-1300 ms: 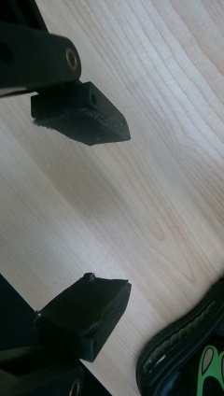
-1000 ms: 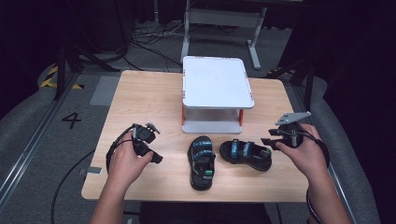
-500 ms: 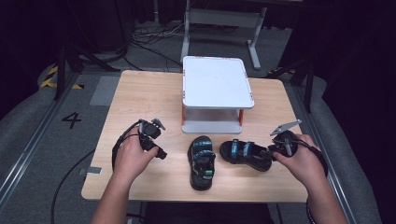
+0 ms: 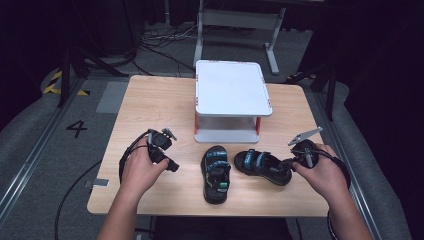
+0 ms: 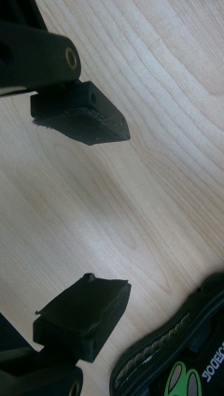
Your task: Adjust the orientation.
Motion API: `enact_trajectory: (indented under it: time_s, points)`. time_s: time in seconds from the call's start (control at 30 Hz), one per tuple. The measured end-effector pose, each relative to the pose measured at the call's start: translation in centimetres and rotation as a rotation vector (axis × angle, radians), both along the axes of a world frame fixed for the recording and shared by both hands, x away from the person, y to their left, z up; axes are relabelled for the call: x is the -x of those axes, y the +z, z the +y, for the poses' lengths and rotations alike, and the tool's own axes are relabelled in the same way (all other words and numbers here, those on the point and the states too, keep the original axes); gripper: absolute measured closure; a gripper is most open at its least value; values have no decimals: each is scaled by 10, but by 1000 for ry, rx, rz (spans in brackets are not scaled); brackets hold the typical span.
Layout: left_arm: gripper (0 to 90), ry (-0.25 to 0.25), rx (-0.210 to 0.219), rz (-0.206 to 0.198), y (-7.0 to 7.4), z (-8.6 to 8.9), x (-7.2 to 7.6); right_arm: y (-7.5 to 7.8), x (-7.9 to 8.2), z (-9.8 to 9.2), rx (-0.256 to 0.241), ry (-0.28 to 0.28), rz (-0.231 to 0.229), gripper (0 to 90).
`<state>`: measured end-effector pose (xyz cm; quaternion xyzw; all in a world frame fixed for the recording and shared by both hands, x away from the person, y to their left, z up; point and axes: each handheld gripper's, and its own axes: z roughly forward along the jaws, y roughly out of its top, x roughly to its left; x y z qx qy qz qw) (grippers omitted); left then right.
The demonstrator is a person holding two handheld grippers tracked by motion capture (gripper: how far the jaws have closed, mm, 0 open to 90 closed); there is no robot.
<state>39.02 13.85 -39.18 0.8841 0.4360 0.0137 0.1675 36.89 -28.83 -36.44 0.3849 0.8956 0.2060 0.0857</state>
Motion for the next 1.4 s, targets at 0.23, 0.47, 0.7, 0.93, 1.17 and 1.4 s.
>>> enact_trajectory:
  time_s: [0.23,0.47,0.7,0.93,1.17,1.4]
  points:
    - [238,-10,1,8,-1,-3,0,11,17,22,-73,109,26,836]
    - [237,-36,0,17,-3,-7,-1,2,25,48,-125,234,98,840]
    - [236,-49,-2,19,-3,-10,-2,-20,28,70,-91,315,168,829]
    - [236,-32,11,9,-2,-6,1,-2,25,51,-96,285,15,554]
    - [236,0,8,16,-4,5,10,-21,-3,49,88,277,-94,431]
    - [236,30,8,13,-6,16,18,-28,-13,65,59,319,-51,717]
